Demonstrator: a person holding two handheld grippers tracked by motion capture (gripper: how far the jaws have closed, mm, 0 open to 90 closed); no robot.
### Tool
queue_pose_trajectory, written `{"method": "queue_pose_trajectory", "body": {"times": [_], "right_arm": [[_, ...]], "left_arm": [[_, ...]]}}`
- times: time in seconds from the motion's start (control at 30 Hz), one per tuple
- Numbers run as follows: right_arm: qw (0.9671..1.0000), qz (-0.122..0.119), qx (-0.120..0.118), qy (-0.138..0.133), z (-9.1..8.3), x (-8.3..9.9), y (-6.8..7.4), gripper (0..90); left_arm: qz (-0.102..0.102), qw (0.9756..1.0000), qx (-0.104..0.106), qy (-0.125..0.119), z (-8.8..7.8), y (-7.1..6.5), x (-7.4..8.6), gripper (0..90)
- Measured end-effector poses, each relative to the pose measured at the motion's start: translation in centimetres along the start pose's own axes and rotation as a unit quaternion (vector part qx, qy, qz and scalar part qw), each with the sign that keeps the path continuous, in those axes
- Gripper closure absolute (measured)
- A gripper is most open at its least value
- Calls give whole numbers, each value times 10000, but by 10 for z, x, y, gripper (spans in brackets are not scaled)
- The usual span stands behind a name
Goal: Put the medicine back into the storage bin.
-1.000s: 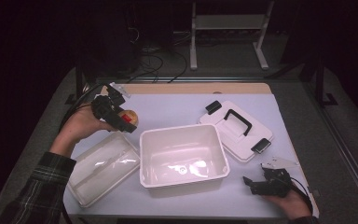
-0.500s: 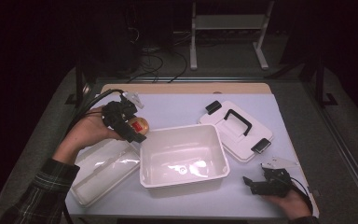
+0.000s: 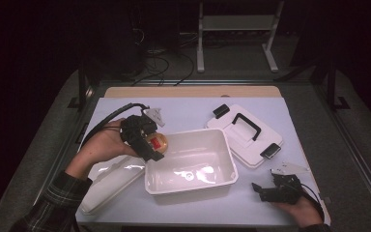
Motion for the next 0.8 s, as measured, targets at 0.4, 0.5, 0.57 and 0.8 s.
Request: {"method": "queue_pose_trajectory", "body": {"times": [0.4, 0.5, 0.57, 0.8], "right_arm": [[10000, -4, -2, 3, 0, 0, 0, 128], [10000, -3, -1, 1, 0, 0, 0, 128], [10000, -4, -2, 1, 0, 0, 0, 128], [10000, 2, -4, -1, 0, 0, 0, 128]], "left_arm": [[206, 9996, 167, 89, 24, -17, -1, 197], [218, 9995, 176, 138, 29, -17, 1, 197], [219, 9994, 185, 169, 33, -17, 3, 197], [218, 9992, 206, 271, 41, -16, 9, 197]]}}
Point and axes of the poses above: each handheld gripper's, and its own axes: z roughly forward along the jaws, x roughly out of its underside, y roughly to its left, the point moved 8 cm from there along z, roughly forward along the jaws, and after that the axes turned 7 degrees about -z, right-handed, at the moved point
